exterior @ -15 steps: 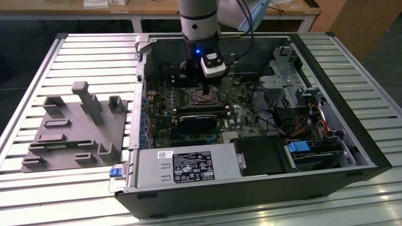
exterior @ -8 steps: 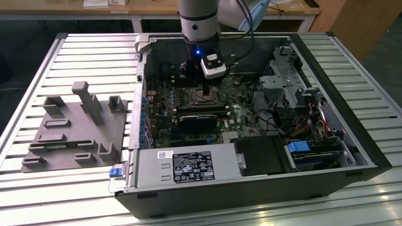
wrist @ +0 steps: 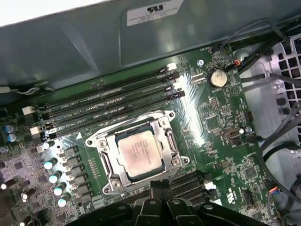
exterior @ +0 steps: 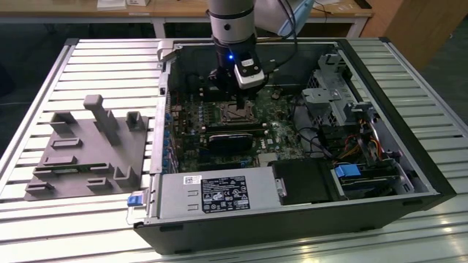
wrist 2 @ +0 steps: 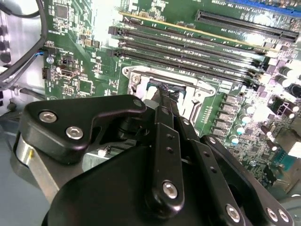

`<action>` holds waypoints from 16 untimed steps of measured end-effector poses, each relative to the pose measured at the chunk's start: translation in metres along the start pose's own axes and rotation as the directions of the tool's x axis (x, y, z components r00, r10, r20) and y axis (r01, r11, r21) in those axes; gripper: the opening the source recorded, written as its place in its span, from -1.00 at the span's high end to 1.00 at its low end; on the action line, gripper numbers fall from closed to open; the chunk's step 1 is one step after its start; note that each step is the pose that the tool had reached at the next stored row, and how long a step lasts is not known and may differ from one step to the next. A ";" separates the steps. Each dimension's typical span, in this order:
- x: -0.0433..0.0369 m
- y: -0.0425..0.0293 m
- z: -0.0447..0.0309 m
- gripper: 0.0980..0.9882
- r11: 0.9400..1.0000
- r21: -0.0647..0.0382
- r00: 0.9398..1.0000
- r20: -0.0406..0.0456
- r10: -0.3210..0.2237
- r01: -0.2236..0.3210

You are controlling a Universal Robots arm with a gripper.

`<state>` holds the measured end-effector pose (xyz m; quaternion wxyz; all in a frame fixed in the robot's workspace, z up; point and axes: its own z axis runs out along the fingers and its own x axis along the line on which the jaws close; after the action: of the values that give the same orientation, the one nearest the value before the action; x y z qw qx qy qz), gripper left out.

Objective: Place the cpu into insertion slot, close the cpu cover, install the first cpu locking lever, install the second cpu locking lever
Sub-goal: 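Install the second cpu locking lever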

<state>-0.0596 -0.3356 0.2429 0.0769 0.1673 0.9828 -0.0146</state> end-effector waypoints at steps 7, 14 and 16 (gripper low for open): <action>-0.0049 -0.0142 0.0006 0.99 1.000 0.000 1.000 0.000 0.000 0.000; -0.0075 -0.0216 0.0011 0.99 1.000 -0.004 1.000 -0.001 0.001 -0.001; -0.0077 -0.0218 0.0014 0.99 1.000 0.000 1.000 -0.016 0.000 0.000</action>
<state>-0.0594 -0.3587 0.2428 0.0690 0.1674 0.9834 -0.0135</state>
